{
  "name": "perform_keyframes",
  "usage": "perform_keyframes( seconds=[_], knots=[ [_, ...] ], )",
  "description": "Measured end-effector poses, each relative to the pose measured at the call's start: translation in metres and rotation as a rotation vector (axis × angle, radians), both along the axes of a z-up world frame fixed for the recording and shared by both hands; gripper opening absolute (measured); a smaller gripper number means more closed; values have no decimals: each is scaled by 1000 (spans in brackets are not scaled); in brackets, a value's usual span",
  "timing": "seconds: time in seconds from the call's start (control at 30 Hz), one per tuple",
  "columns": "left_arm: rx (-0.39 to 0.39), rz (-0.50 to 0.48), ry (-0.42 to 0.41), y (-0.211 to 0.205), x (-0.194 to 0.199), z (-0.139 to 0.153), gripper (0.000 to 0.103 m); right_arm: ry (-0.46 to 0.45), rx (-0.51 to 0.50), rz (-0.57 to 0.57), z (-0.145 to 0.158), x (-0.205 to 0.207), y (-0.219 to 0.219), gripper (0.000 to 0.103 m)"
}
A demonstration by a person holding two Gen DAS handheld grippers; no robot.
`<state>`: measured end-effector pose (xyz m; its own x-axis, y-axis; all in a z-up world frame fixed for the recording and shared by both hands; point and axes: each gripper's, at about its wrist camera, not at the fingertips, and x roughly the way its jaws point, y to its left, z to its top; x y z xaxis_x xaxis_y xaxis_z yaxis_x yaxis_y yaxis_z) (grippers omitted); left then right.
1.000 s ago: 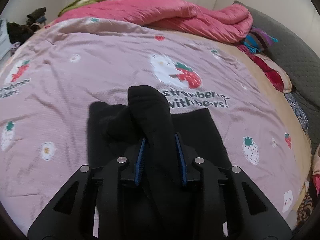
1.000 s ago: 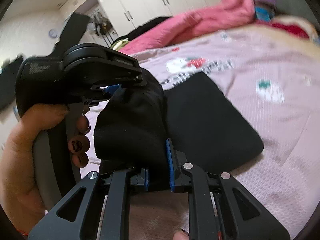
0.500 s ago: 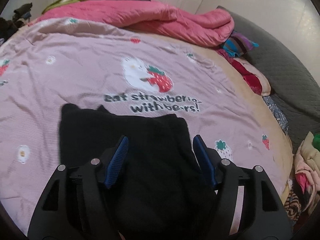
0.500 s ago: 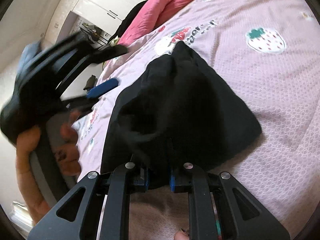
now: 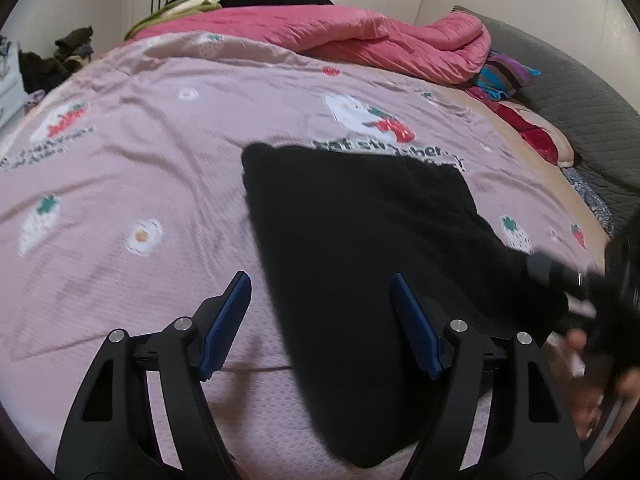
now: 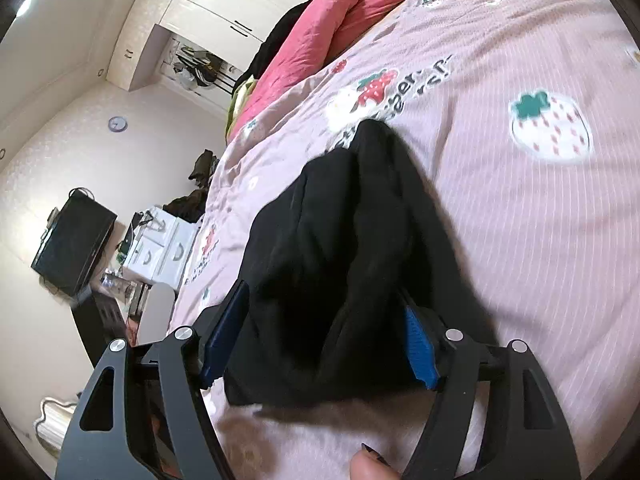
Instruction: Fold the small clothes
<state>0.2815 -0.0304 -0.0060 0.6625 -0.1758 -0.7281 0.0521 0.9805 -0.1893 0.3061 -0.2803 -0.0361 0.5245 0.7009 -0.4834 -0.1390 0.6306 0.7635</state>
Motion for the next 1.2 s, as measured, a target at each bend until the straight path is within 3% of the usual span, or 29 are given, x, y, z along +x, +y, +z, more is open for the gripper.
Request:
perform_keyframes(
  seconds=[0.3, 0.37, 0.4, 0.53, 0.6, 0.67, 0.77, 0.9, 1.07, 1.2],
  knots=[
    [11, -33, -4, -5, 3, -4, 67, 51, -133, 126, -1, 50, 22, 71],
    [18, -34, -7, -7, 2, -4, 67, 22, -196, 134, 2, 54, 30, 46],
    [24, -38, -11, -9, 1, -4, 67, -9, -230, 138, 4, 55, 34, 23],
    [15, -57, -19, -14, 1, 0, 67, -187, -321, 152, 34, 35, 40, 18],
    [-7, -74, -27, -18, -1, 3, 67, -262, -345, 129, 48, 31, 35, 18],
    [-22, -100, -24, -23, -2, 4, 67, -278, -398, 108, 46, 31, 29, 18],
    [43, -111, -16, -33, -2, -1, 67, -191, -402, 127, 16, 43, 24, 18],
    [42, -111, 2, -35, 0, -5, 70, -122, -384, 124, -4, 48, 15, 23],
    [41, -104, 1, -35, -1, -6, 71, -81, -339, 88, -4, 47, -1, 43],
    [35, -102, 6, -33, 0, -6, 71, -79, -215, 1, 8, 60, -20, 57]
  ],
)
